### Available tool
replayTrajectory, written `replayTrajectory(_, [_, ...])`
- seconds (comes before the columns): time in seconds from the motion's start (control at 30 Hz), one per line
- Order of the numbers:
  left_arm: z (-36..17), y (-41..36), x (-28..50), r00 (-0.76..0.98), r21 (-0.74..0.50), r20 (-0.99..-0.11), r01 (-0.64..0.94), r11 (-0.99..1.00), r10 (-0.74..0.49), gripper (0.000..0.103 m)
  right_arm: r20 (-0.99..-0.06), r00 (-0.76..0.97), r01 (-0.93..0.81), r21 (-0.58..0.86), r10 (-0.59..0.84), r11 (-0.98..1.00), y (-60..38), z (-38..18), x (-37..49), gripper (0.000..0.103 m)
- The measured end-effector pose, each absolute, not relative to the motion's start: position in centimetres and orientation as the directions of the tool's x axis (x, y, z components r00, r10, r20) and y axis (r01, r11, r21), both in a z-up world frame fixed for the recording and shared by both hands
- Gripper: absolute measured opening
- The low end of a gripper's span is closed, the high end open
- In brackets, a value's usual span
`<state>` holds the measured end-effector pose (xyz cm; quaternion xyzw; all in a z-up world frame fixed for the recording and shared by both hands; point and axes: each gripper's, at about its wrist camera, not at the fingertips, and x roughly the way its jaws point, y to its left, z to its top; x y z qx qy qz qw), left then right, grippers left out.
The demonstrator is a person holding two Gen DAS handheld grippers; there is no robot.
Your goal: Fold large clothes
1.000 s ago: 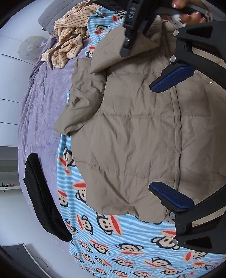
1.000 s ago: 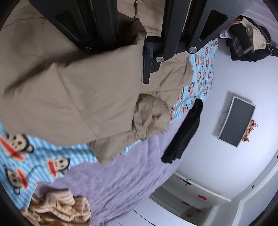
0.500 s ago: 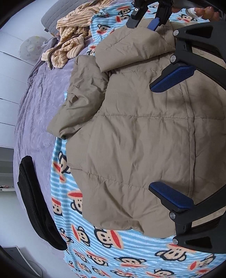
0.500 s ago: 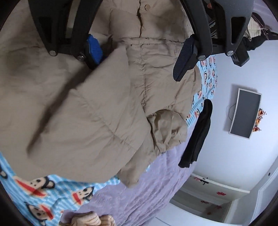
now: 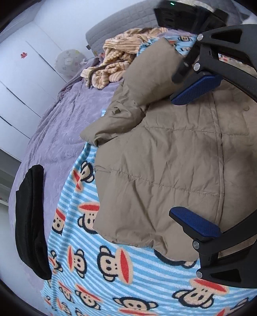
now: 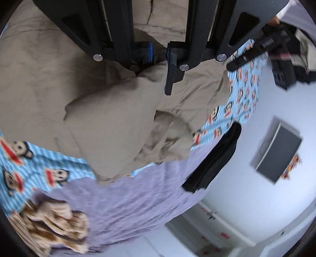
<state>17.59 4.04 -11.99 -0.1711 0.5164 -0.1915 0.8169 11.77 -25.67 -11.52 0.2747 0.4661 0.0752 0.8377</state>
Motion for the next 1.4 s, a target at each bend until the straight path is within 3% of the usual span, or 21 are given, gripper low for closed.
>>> replayTrajectory(0.07, [-12.1,4.8,17.8,0.383,-0.529,-0.756,0.122,0.840,-0.532,0.103,-0.775,0.494,0.031,0.470,0.395,0.882,-22.0,-12.0,11.5,0.011])
replayTrajectory(0.17, [-12.5,4.7,18.1,0.344,-0.580,-0.736,0.123,0.805,-0.583,0.103,-0.853,0.386,-0.027,0.371,0.352,0.928,-17.8,-14.2,11.3,0.020])
replayTrajectory(0.2, [-12.6,4.5,18.1,0.328,-0.591,-0.733,0.128,0.796,-0.596,0.103,-0.879,0.353,-0.039,0.329,0.321,0.944,-16.9,-14.8,11.1,0.026])
replayTrajectory(0.27, [-12.8,4.0,17.9,0.300,-0.619,-0.714,0.152,0.771,-0.632,0.103,-0.891,0.328,-0.051,0.316,0.315,0.947,-16.3,-15.0,10.5,0.056])
replayTrajectory(0.33, [-12.8,3.1,17.7,0.271,-0.649,-0.692,0.169,0.741,-0.669,0.103,-0.881,0.335,-0.059,0.336,0.336,0.940,-16.7,-14.4,9.5,0.068])
replayTrajectory(0.53, [-14.8,-0.2,18.2,0.225,-0.584,-0.751,0.213,0.783,-0.621,0.103,-0.891,0.338,0.063,0.344,0.304,0.937,-22.8,-13.9,5.2,0.068])
replayTrajectory(0.57, [-15.5,-1.0,18.3,0.203,-0.566,-0.771,0.218,0.795,-0.604,0.095,-0.893,0.335,0.103,0.354,0.302,0.930,-24.3,-14.1,4.3,0.068])
replayTrajectory(0.6, [-16.1,-1.9,18.4,0.179,-0.554,-0.784,0.228,0.801,-0.594,0.077,-0.892,0.335,0.152,0.368,0.303,0.917,-26.1,-14.5,3.0,0.068])
replayTrajectory(0.63, [-16.6,-2.6,18.3,0.155,-0.546,-0.795,0.238,0.803,-0.587,0.064,-0.891,0.341,0.189,0.378,0.300,0.906,-27.2,-14.6,2.2,0.061])
replayTrajectory(0.67, [-17.1,-3.7,18.3,0.124,-0.542,-0.805,0.248,0.803,-0.581,0.032,-0.893,0.346,0.229,0.377,0.287,0.897,-28.7,-14.9,1.1,0.040])
replayTrajectory(0.7, [-17.4,-4.2,18.2,0.107,-0.542,-0.808,0.248,0.803,-0.579,0.014,-0.903,0.339,0.273,0.362,0.263,0.892,-30.3,-15.3,0.1,0.031])
replayTrajectory(0.83, [-15.3,-5.1,17.5,0.185,-0.519,-0.797,0.275,0.809,-0.574,0.012,-0.930,0.324,0.387,0.299,0.175,0.872,-34.3,-16.7,-2.2,0.014])
replayTrajectory(0.97, [-13.9,-2.8,17.6,0.259,-0.441,-0.817,0.297,0.847,-0.516,0.012,-0.930,0.358,0.425,0.247,0.089,0.871,-36.4,-15.9,-1.9,0.013])
replayTrajectory(1.1, [-16.2,-0.9,18.3,0.225,-0.398,-0.860,0.265,0.878,-0.458,0.012,-0.919,0.393,0.427,0.198,0.016,0.882,-37.6,-15.2,0.1,0.013])
replayTrajectory(1.27, [-17.1,-0.6,18.2,0.247,-0.363,-0.872,0.254,0.897,-0.423,0.015,-0.943,0.331,0.463,0.190,0.030,0.866,-38.8,-19.1,0.9,0.005])
replayTrajectory(1.33, [-16.5,-0.3,18.1,0.274,-0.325,-0.881,0.242,0.914,-0.386,0.024,-0.937,0.347,0.469,0.209,0.039,0.858,-39.1,-19.4,0.6,0.004])
replayTrajectory(1.4, [-15.4,0.5,17.7,0.328,-0.252,-0.889,0.232,0.939,-0.320,0.048,-0.937,0.345,0.476,0.222,0.052,0.851,-39.4,-19.1,0.5,0.004])
